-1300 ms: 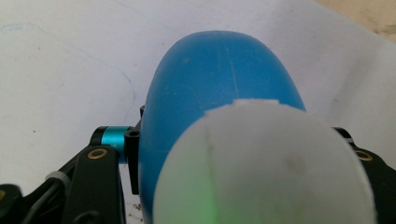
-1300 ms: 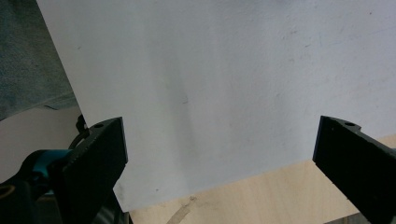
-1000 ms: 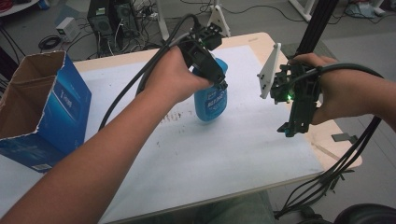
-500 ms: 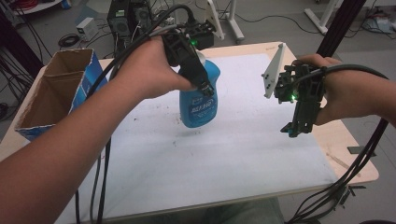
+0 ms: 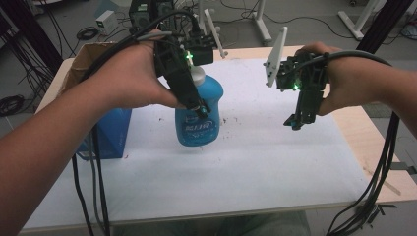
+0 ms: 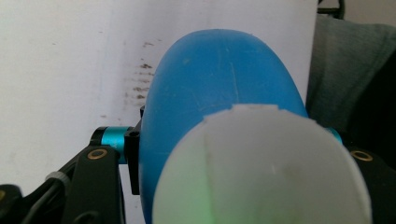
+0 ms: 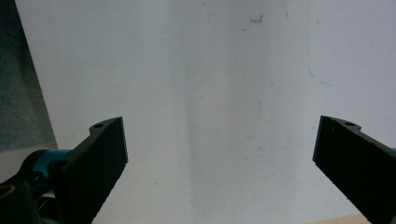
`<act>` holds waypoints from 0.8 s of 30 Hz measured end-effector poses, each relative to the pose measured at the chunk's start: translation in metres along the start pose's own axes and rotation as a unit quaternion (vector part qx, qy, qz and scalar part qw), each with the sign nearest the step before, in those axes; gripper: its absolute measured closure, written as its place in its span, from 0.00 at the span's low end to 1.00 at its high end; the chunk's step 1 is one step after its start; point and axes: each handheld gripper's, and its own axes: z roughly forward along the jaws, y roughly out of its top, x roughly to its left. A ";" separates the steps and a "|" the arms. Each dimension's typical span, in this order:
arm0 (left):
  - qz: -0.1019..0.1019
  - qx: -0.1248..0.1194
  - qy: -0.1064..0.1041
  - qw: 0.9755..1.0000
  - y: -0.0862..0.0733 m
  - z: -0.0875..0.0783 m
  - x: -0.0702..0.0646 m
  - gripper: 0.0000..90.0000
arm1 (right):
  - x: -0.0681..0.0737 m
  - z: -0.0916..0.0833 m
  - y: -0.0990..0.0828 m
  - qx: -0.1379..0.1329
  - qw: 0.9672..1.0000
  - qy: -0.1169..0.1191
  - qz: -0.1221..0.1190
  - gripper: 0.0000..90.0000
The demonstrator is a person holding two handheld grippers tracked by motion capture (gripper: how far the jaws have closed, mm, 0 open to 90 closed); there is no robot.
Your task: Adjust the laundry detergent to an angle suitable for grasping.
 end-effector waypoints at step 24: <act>0.144 0.007 -0.119 0.982 -0.024 0.019 -0.006 0.43 | -0.032 0.021 0.038 0.000 0.999 0.036 -0.007 0.02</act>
